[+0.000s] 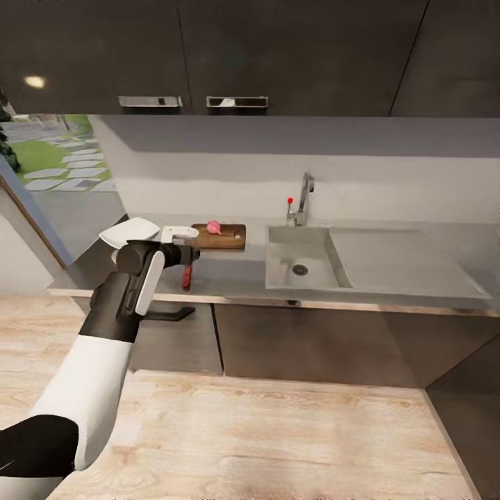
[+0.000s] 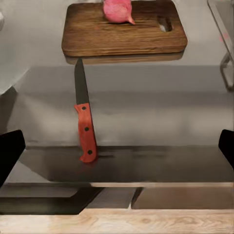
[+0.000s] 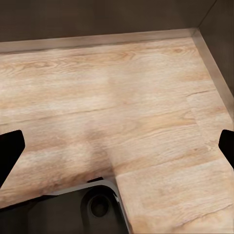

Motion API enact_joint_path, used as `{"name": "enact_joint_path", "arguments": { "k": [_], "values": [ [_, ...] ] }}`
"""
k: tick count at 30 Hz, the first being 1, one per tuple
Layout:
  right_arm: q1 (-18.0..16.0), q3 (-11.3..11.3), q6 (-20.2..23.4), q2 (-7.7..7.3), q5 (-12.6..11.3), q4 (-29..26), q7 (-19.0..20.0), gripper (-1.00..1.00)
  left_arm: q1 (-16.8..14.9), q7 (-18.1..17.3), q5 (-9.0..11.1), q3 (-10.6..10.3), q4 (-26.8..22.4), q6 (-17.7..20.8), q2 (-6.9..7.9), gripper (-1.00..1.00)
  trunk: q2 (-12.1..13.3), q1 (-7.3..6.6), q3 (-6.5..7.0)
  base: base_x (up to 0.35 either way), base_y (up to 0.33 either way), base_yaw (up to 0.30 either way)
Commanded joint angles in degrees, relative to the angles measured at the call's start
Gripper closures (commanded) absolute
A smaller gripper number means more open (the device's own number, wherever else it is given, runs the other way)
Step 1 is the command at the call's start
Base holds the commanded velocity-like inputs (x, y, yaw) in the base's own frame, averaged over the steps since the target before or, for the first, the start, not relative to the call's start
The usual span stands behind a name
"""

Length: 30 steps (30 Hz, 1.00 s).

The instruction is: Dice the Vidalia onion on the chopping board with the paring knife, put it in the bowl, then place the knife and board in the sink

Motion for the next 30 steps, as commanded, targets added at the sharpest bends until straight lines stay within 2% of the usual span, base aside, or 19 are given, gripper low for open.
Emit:
{"name": "enact_joint_path", "arguments": {
  "k": [1,5,8,12,14,22,27,30],
  "values": [
    [0.02,-0.24,0.02,0.06,0.47,-0.09,-0.18,-1.00,0.08,0.58,0.68,-0.06,-0.59,0.21,0.17,-1.00,-0.11,0.03,-0.10,-0.077,0.000,0.000],
    [0.02,-0.24,0.02,0.06,0.47,-0.09,-0.19,-1.00,1.42,0.56,0.82,-0.06,-3.98,0.25,0.97,-1.00,-0.11,0.03,-0.10,-0.037,0.000,0.000],
    [0.02,-0.30,0.02,0.06,0.41,-0.12,-0.19,-1.00,4.17,0.56,0.85,-0.12,-7.50,0.23,1.03,-1.00,-0.11,0.03,-0.10,-0.008,0.000,0.000],
    [0.02,-0.32,0.02,0.03,0.39,-0.17,-0.20,-1.00,5.88,0.56,0.85,-0.14,-8.96,0.20,1.04,-1.00,-0.11,0.03,-0.10,-0.001,0.000,0.000],
    [0.02,-0.33,0.02,-0.01,0.38,-0.18,-0.20,-1.00,8.17,0.56,0.85,-0.14,-9.94,0.15,1.04,-1.00,-0.11,0.03,-0.10,0.000,0.000,0.000],
    [0.02,-0.33,0.02,-0.02,0.38,-0.30,-0.20,-1.00,13.28,0.56,0.85,-0.14,-14.79,-0.02,1.05,-1.00,-0.11,0.03,-0.10,0.000,0.000,0.000],
    [0.02,-0.36,0.06,-0.02,0.38,-0.38,-0.20,-1.00,14.68,0.56,0.85,-0.14,-15.72,-0.09,1.13,-1.00,-0.11,0.03,-0.10,0.000,0.000,0.000],
    [0.02,-0.40,0.10,-0.02,0.38,-0.51,-0.20,-1.00,17.23,0.46,0.85,-0.14,-15.93,-0.35,1.44,-1.00,-0.11,0.03,-0.10,0.000,0.000,0.000]
  ]
}}
